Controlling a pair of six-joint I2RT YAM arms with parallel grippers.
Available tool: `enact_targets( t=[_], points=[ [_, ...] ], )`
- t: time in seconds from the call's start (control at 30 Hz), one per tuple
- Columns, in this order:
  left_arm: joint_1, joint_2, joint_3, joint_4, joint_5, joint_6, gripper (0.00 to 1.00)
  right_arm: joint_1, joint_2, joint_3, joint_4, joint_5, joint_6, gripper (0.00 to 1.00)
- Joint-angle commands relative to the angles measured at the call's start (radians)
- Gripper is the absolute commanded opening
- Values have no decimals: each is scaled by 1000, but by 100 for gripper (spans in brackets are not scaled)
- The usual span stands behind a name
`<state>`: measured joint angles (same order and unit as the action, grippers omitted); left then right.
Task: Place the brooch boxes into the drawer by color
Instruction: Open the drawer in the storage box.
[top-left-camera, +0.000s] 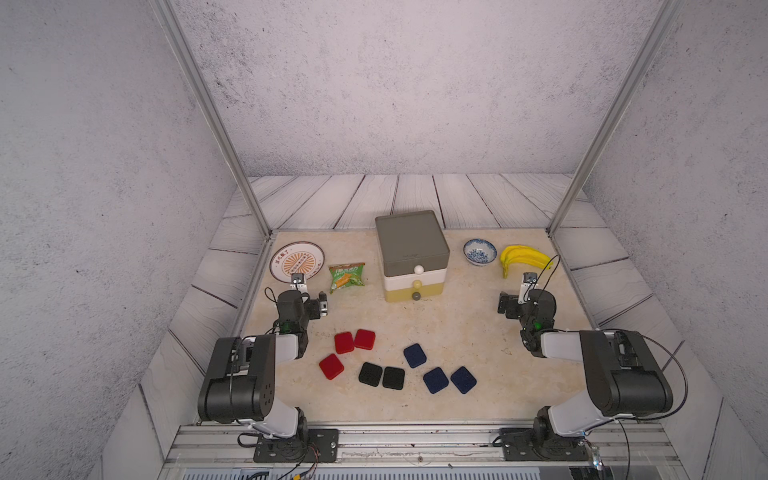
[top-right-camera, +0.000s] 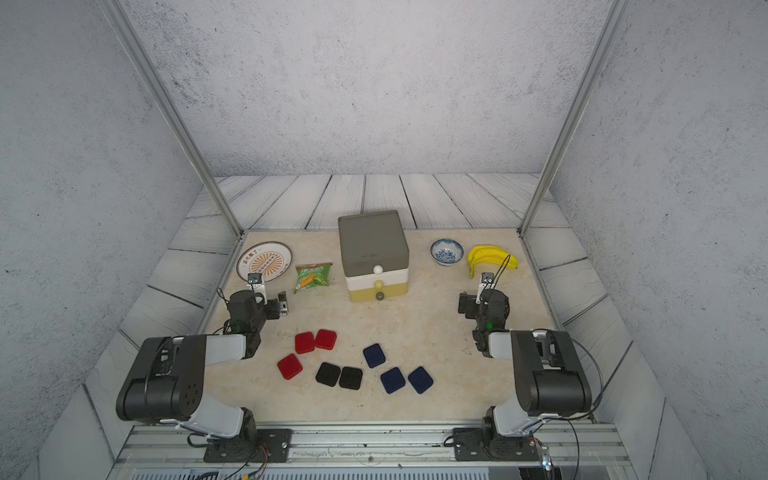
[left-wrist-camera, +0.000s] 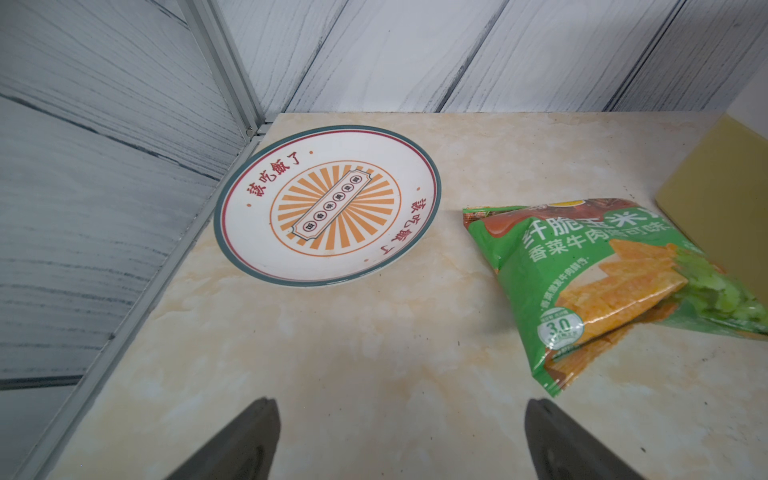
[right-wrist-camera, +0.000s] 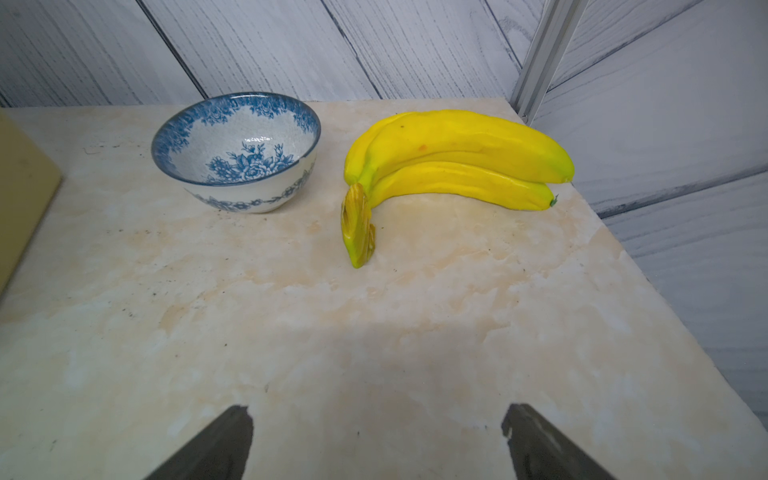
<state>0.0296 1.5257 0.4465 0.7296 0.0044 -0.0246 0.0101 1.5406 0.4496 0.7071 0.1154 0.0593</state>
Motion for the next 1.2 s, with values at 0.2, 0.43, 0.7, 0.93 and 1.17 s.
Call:
enact_targets(
  t=[0.2,0.43,0.7,0.93,1.17],
  points=[
    [-5,3,10,3,-4,4,98,5,-12,11,4,19,2,100],
    [-5,4,11,4,-4,4,98,4,-13,10,2,20,2,100],
    [-6,4,13,-2,-4,2,98,4,-11,14,-2,20,3,100],
    [-5,-63,91,-167,-4,6,98,4,-52,54,-73,74,28,100],
    [-6,-203,278,-480,25,-130,98,7,-190,194,-397,79,49,100]
  ],
)
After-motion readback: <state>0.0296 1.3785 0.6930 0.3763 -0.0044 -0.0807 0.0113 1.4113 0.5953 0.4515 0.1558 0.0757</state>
